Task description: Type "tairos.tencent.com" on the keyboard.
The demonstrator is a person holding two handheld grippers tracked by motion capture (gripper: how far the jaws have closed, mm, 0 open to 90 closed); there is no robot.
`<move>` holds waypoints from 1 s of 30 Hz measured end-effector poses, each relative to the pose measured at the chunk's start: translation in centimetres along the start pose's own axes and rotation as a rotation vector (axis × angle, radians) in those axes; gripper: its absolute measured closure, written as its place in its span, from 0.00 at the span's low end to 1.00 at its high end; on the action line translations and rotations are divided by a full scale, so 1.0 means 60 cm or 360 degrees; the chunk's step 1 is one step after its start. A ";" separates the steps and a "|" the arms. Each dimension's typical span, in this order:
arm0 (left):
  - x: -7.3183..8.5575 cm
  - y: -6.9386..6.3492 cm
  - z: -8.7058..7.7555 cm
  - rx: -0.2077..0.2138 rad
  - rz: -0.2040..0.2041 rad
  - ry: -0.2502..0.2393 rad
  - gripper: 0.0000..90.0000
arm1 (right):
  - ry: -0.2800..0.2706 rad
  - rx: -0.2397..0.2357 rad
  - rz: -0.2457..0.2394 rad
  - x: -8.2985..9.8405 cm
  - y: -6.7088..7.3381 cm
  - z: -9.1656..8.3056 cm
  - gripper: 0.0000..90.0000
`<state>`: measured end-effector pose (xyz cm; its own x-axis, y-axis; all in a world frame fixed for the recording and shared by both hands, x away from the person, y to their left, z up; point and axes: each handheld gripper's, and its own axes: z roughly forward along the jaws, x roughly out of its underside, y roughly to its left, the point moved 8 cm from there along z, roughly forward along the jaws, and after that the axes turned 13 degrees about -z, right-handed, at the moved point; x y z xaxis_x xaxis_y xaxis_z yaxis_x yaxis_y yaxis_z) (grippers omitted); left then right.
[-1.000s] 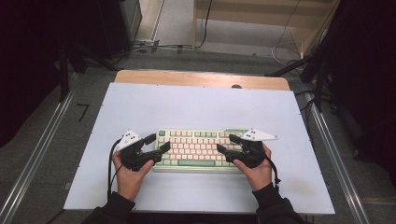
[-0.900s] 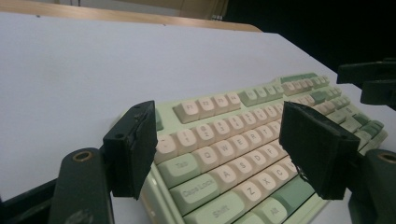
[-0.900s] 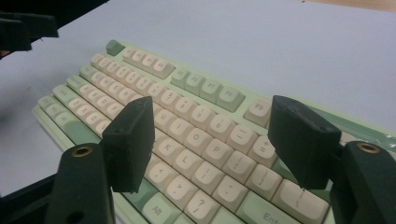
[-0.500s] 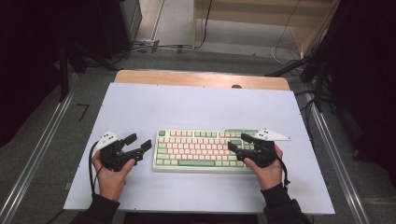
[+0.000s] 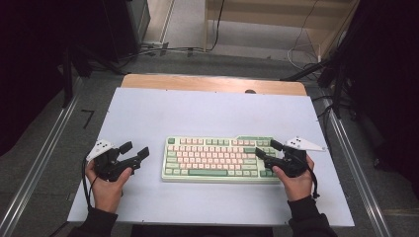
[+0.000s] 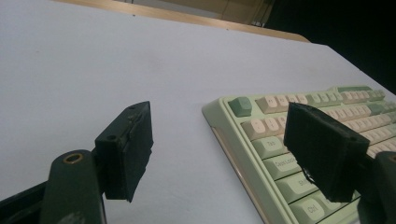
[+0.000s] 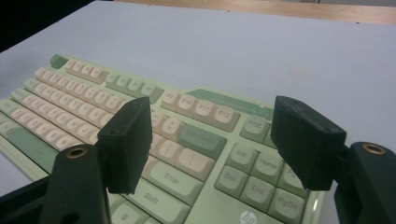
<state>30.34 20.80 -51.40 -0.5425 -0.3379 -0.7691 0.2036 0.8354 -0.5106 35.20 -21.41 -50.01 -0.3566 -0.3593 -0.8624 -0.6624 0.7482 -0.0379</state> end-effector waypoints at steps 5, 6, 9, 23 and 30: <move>-0.003 0.007 -0.005 -0.0019 -0.0011 -0.0009 0.28 | -0.0015 0.0029 0.0020 0.002 -0.013 -0.010 0.31; -0.003 0.009 -0.006 -0.0026 -0.0014 -0.0015 0.28 | -0.0019 0.0038 0.0024 0.002 -0.016 -0.012 0.31; -0.006 0.016 -0.010 -0.0045 -0.0028 -0.0028 0.28 | -0.0023 0.0052 0.0037 0.005 -0.024 -0.018 0.31; -0.010 0.034 -0.019 -0.0121 -0.0035 -0.0051 0.28 | -0.0013 0.0225 0.0149 0.040 -0.099 -0.061 0.31; -0.012 0.042 -0.021 -0.0170 -0.0037 -0.0068 0.28 | 0.0008 0.0295 0.0202 0.060 -0.130 -0.077 0.31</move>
<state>30.24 23.70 -51.68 -0.5104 -0.3740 -0.7743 0.1022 0.8677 -0.4865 36.06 -31.10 -50.47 -0.4328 -0.2580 -0.8638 -0.4795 0.8773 -0.0218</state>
